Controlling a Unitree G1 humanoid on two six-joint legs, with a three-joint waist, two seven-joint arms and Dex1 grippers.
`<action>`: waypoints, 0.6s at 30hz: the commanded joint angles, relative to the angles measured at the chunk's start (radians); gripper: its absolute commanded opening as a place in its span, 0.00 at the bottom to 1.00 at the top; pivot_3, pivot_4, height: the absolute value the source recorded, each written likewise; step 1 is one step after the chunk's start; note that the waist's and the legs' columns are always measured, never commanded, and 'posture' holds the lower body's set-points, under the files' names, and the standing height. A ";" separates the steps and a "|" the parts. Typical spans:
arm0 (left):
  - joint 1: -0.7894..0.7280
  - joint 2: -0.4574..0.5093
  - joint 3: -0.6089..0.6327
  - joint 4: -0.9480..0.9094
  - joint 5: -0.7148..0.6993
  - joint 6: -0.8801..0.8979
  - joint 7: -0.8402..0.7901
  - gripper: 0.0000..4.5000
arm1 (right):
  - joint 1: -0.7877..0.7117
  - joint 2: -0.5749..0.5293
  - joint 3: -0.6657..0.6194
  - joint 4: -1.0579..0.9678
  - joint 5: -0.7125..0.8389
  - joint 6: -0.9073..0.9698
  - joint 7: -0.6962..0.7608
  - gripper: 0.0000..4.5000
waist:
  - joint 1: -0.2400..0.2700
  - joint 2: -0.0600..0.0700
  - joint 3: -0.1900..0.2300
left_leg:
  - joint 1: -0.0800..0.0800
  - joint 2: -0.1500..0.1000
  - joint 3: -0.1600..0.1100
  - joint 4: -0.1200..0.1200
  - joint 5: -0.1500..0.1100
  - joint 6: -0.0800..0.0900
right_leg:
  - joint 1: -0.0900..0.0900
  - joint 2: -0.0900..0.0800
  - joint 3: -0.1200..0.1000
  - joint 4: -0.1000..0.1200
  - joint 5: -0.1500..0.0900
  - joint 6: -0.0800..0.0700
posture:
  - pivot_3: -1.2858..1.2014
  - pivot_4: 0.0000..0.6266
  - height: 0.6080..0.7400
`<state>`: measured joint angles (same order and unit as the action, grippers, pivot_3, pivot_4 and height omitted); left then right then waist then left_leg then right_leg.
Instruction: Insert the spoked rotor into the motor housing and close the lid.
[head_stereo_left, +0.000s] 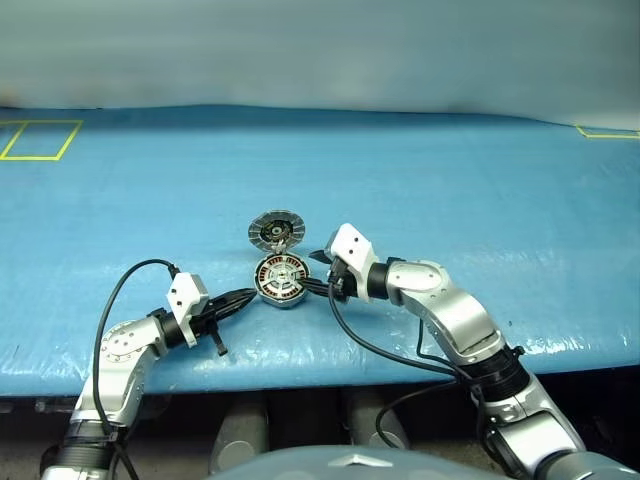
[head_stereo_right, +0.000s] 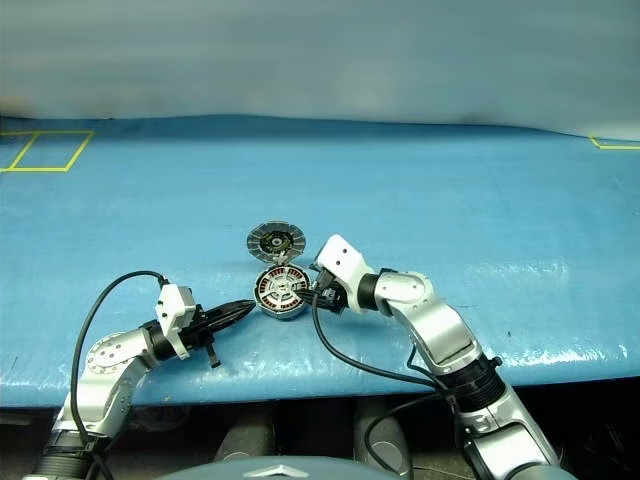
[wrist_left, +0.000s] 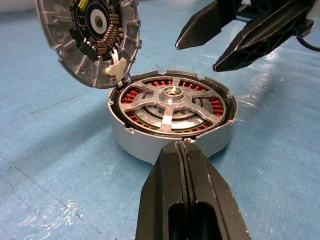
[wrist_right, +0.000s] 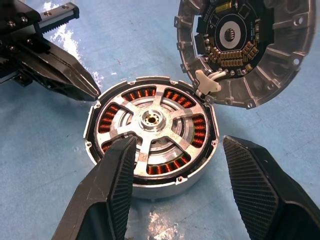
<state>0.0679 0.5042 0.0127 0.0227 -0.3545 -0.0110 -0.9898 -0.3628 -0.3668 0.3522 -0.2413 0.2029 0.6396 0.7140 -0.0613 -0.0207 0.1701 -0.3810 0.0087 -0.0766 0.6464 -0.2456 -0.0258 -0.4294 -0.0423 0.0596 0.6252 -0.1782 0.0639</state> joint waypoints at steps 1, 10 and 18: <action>-0.002 0.006 0.013 -0.007 0.000 -0.017 0.001 0.00 | -0.012 0.019 -0.035 -0.013 0.028 -0.012 0.000 0.56 | 0.000 0.000 0.000 | 0.000 0.000 0.000 0.000 0.000 0.000 | 0.000 0.000 0.000 0.000 0.000 0.000 | 0.52 0.24 1.00; -0.009 0.005 0.009 0.003 0.008 -0.023 0.005 0.00 | -0.062 0.111 -0.021 0.116 0.020 -0.062 -0.005 0.00 | -0.002 0.000 0.000 | 0.000 0.000 0.000 0.000 0.000 0.000 | 0.000 0.000 0.000 0.000 0.000 0.000 | 0.52 0.24 1.00; -0.001 0.007 0.011 -0.003 0.010 -0.021 0.013 0.00 | -0.100 0.178 0.014 0.244 -0.008 -0.083 -0.005 0.00 | -0.002 0.000 0.000 | 0.000 0.000 0.000 -0.001 0.000 0.000 | 0.000 0.000 0.000 0.000 0.000 0.000 | 0.52 0.24 1.00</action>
<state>0.0661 0.5043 0.0122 0.0331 -0.3508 -0.0140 -0.9812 -0.4517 -0.1940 0.3547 0.0077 0.2004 0.5717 0.7111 -0.0632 -0.0203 0.1702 -0.3809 0.0088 -0.0766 0.6459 -0.2456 -0.0258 -0.4294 -0.0422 0.0594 0.6254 -0.1782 0.0638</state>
